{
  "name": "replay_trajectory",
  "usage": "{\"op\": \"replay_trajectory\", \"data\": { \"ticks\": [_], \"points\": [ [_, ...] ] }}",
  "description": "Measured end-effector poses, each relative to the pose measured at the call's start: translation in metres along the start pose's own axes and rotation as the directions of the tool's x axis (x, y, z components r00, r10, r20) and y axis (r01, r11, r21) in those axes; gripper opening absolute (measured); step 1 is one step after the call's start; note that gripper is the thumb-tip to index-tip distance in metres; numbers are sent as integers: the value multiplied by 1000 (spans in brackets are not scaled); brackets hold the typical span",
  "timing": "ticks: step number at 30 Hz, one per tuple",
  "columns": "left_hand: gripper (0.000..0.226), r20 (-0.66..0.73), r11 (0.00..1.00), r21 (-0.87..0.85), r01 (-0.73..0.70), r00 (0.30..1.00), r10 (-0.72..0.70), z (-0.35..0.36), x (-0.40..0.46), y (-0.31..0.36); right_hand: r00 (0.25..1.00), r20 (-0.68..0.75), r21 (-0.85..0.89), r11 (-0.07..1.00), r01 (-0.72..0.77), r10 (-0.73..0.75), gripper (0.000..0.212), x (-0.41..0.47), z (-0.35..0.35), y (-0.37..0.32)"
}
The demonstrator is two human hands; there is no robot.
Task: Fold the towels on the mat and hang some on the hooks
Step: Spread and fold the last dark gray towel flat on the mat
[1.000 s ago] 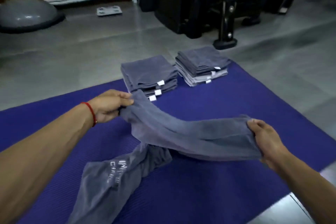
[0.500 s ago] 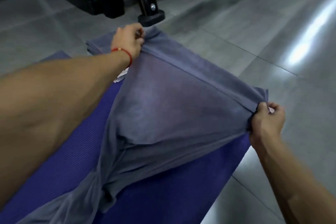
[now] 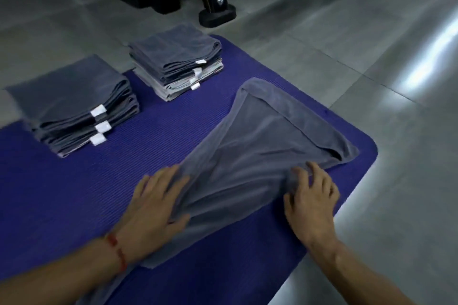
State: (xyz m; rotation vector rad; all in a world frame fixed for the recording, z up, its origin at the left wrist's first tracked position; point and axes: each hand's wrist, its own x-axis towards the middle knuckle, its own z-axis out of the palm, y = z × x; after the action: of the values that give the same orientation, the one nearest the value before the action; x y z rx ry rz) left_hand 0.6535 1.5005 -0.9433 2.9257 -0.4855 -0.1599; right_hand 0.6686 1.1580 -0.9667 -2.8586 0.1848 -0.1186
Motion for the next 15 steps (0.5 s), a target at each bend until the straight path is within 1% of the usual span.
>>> {"op": "replay_trajectory", "data": {
  "ticks": [1,2,3,4,5,6,7,8,9,10,12,13,14,15],
  "points": [
    [83,6,998,61,35,999,-36,6,-49,-6,995,27,1,996,94,-94,59,-6,0,-15],
    [90,22,990,118,80,996,-83,12,-91,-12,977,51,39,978,204,-205,59,-11,3,-30],
    [93,27,977,163,139,989,-145,17,-128,-17,946,71,74,947,312,-317,60,-16,6,-47],
    [93,21,956,198,217,974,-225,21,-158,-22,902,79,106,903,417,-425,60,-19,10,-65],
    [98,24,924,219,313,945,-326,24,-182,-29,854,81,129,855,502,-514,58,-22,13,-84],
    [111,38,883,213,419,899,-436,27,-200,-37,799,85,150,801,580,-595,54,-26,16,-106],
    [121,42,849,201,489,861,-506,31,-217,-44,736,98,170,740,650,-669,49,-32,20,-128],
    [120,53,838,179,515,846,-531,32,-234,-50,667,108,181,675,715,-737,46,-38,22,-149],
    [106,70,831,126,542,830,-553,29,-247,-55,600,125,185,612,769,-790,45,-44,24,-168],
    [90,55,802,32,596,800,-597,21,-256,-58,531,145,179,550,816,-835,46,-48,26,-185],
    [62,-14,715,-120,689,719,-695,-5,-268,-65,376,195,161,408,899,-906,49,-54,29,-215],
    [50,-47,695,-179,696,700,-713,-23,-268,-69,310,222,148,346,927,-925,50,-55,31,-227],
    [38,-89,674,-248,696,676,-731,-41,-264,-77,273,239,140,312,940,-932,51,-55,32,-238],
    [28,-117,625,-329,708,626,-771,-60,-256,-90,268,240,136,305,943,-933,51,-53,33,-247]
  ]
}}
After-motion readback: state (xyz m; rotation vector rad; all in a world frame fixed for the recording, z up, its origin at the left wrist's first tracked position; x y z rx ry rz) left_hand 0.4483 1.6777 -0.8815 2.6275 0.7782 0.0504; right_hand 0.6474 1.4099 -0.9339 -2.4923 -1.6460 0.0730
